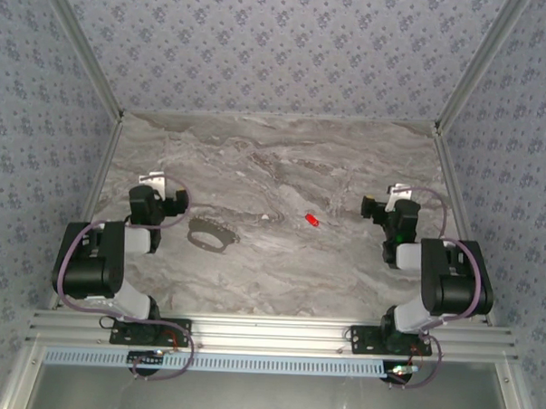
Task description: Put the keys on the keyring
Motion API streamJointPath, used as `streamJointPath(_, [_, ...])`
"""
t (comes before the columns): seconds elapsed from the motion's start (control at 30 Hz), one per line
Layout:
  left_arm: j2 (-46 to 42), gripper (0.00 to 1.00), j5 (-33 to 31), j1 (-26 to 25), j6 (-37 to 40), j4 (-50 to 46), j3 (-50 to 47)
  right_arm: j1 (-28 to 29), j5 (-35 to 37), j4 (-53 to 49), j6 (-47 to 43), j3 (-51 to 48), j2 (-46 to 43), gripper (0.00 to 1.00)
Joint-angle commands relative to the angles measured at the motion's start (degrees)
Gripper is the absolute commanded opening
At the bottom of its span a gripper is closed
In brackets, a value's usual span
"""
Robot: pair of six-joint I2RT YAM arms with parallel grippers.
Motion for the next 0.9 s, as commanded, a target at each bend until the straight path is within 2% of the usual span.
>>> streamJointPath(0.0, [-2.8,0.98,0.68,0.34,-0.6,-6.3,4.14,-0.28,4.08,-6.56,0.16,1.42,-7.62,1.0])
streamJointPath(0.13, [-5.29,0.98,0.75,0.09,-0.37,-13.42,7.16,-1.39,1.33,-24.46,9.46,7.0,-14.82,1.0])
streamJointPath(0.27, [-9.27,0.98,-1.44,-0.43,-2.78,-22.4,9.73,-5.5,1.71,-40.49,30.25,12.69,-18.13,1.0])
streamJointPath(0.37, [-12.08,0.98,-2.66,-1.13,-6.54,-30.54,12.5,-9.41,-13.44,-42.38,30.49,15.64,-16.66,1.0])
streamJointPath(0.4, [-13.07,0.98,-3.24,-1.71,-7.66,-33.81,13.56,-9.42,-14.88,-44.11,29.34,17.11,-16.32,0.99])
streamJointPath(0.47, [-15.0,0.98,-4.53,-3.46,-9.74,-39.59,15.43,-7.95,-18.78,-47.32,27.91,20.09,-15.16,0.91])
streamJointPath(0.57, [-16.95,0.98,-5.39,-5.71,-14.15,-46.99,18.19,-2.41,-20.21,-55.54,24.95,24.67,-13.26,0.85])
streamJointPath(0.73, [-16.56,0.98,-3.24,-8.67,-25.43,-60.56,23.78,12.61,-15.19,-67.9,22.7,32.04,-8.94,0.83])
streamJointPath(0.87, [-15.16,0.98,-1.46,-12.9,-29.97,-68.16,27.7,21.92,-11.68,-72.15,24.83,36.47,-4.97,0.83])
